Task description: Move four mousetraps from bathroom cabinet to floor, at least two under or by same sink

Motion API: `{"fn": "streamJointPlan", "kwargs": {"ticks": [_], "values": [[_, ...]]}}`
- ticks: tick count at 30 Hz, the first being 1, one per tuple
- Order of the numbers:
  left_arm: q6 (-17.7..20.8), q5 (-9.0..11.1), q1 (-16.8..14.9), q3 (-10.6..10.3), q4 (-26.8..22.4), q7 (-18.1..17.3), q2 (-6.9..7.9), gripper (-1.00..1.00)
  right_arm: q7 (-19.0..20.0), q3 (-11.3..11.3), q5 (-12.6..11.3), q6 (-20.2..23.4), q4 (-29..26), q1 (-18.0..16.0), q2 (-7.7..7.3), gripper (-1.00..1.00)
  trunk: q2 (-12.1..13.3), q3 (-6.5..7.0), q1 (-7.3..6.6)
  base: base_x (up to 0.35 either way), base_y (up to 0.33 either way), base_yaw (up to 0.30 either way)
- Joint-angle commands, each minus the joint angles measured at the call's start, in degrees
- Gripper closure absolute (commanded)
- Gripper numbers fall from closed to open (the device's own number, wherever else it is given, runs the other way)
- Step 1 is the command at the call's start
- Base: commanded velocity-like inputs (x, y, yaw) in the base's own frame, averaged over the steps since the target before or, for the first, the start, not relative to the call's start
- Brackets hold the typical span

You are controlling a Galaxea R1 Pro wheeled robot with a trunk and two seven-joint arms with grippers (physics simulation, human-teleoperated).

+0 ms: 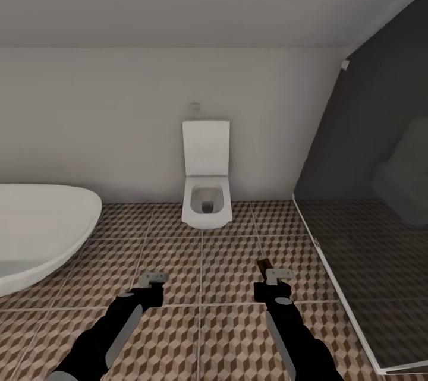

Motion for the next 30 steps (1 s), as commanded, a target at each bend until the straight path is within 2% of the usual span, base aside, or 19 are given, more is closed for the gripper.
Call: {"fn": "streamJointPlan", "kwargs": {"ticks": [1, 30], "values": [[0.2, 0.6, 0.0, -0.2, -0.1, 0.5, 0.08, 1.0, -0.5, 0.1, -0.3, 0.3, 0.0, 0.0, -0.01, 1.0, -0.5, -0.3, 0.24, 0.0, 0.0, 0.0], [0.2, 0.6, -0.1, -0.2, -0.1, 0.5, 0.08, 1.0, -0.5, 0.1, -0.3, 0.3, -0.1, -0.1, -0.02, 1.0, -12.1, -6.83, 6.61, 0.0, 0.0, 0.0]]}}
